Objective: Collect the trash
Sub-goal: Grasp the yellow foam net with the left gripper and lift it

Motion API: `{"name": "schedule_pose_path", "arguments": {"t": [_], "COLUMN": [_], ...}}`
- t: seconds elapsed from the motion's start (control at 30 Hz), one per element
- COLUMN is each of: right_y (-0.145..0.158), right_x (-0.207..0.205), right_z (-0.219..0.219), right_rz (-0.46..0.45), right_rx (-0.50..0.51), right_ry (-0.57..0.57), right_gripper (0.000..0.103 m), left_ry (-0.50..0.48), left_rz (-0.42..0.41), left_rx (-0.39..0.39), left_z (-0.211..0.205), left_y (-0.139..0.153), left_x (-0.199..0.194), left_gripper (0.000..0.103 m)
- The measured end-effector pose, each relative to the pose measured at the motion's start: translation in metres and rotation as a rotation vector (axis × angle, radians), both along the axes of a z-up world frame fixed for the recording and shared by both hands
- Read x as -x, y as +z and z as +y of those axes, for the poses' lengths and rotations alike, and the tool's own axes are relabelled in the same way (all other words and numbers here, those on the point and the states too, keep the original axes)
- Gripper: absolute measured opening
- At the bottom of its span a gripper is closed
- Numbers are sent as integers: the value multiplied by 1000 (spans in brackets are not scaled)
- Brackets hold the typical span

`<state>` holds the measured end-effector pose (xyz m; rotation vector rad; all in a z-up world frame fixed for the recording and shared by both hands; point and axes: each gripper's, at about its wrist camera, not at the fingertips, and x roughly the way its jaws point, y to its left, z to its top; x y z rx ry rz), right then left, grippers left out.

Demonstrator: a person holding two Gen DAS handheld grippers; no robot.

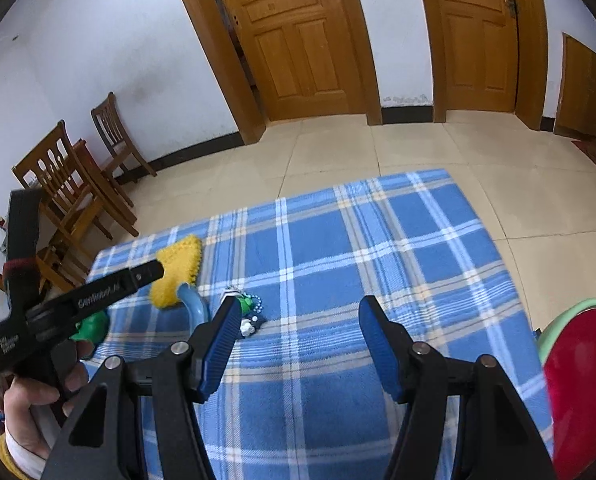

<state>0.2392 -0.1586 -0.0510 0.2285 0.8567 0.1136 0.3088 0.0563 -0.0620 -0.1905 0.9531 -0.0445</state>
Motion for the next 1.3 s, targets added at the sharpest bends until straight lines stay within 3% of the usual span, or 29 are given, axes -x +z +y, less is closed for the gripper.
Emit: {"name": "schedule_pose_path", "arguments": {"t": [0.27,0.33,0.53,0.67,0.83,1.3], "right_y": [-11,-14,-20,-18,-19,-27], "right_x": [-5,-6,-5,-4,-5,-12], "right_z": [-4,-5,-6,-8,-2,30], "right_rz": [-1,4,17,20,22,25], "right_rx": [0,-5,-15,-18,-18,16], "right_ry": [-17,-20,-21,-14,7,76], "right_gripper": [64,64,64,64,64,64], "left_ry": [18,23,39,-5,0,143], "left_rz": [48,32,10,-20,-54,-104], "left_rx": [33,4,-27,20,25,77], "left_z": [-4,-7,-15,-19,-17,36], "left_y": [-28,-30,-32,-33,-28,-15], "left_x": [-25,-24,-16,-7,4,66], "left_gripper": [55,61,60,33,11,9]}}
